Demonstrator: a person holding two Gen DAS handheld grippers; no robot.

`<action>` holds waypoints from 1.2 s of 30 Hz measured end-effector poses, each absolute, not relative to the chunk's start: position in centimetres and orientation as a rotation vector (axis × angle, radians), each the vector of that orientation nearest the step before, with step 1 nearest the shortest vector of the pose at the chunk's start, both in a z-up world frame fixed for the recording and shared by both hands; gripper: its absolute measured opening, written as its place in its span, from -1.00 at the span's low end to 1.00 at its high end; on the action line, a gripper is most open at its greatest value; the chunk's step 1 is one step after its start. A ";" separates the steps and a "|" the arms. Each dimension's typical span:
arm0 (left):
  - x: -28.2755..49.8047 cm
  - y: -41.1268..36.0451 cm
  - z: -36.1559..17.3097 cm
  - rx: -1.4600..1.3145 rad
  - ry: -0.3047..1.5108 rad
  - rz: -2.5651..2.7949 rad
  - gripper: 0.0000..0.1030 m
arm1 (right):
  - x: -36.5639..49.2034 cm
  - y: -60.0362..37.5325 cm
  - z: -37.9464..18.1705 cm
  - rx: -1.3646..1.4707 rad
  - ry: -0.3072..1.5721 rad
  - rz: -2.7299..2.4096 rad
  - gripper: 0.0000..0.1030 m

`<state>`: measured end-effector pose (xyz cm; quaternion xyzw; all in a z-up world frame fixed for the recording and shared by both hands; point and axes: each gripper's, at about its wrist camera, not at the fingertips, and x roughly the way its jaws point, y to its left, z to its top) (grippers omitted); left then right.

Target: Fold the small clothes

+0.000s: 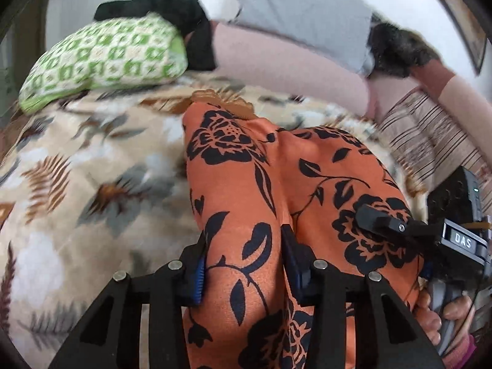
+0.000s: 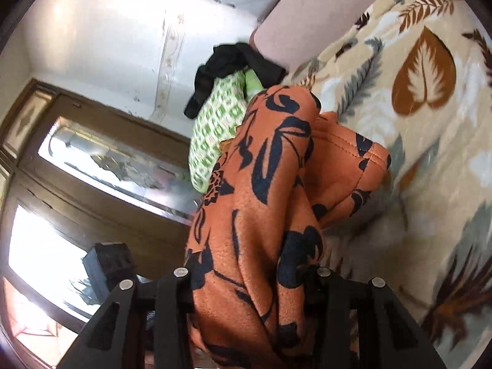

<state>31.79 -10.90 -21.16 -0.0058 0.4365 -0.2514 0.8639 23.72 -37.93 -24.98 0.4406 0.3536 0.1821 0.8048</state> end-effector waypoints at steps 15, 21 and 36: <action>23.8 -7.9 -18.4 0.131 0.777 -0.148 0.54 | 15.9 -35.5 -22.9 0.647 0.808 0.059 0.32; 17.6 -7.4 -13.5 0.150 0.685 -0.159 0.55 | 10.3 -32.1 -14.8 0.406 0.702 0.063 0.32; 9.8 -4.5 -6.2 0.133 0.544 -0.047 0.64 | 1.8 -26.0 -7.4 0.171 0.589 0.001 0.44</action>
